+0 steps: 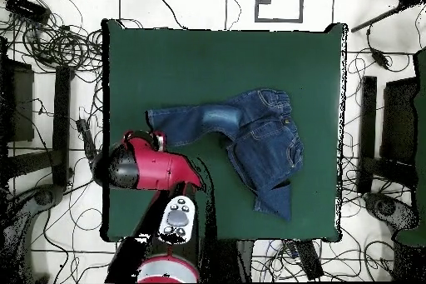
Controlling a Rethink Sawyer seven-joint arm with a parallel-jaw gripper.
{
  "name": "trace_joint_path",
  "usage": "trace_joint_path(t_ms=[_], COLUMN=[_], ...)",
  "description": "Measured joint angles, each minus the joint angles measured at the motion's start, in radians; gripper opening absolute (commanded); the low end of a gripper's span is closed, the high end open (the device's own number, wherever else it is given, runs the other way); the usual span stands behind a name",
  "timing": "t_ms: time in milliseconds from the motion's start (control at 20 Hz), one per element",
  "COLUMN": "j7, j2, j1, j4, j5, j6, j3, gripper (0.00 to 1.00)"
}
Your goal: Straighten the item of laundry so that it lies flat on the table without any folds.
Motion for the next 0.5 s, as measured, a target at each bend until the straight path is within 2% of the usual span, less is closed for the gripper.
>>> trace_joint_path(t_ms=[500], j7=[0.040], j2=[0.004], j1=[0.078], j4=[0.034], j5=[0.027], j6=[0.000], j3=[-0.005], gripper=[0.00])
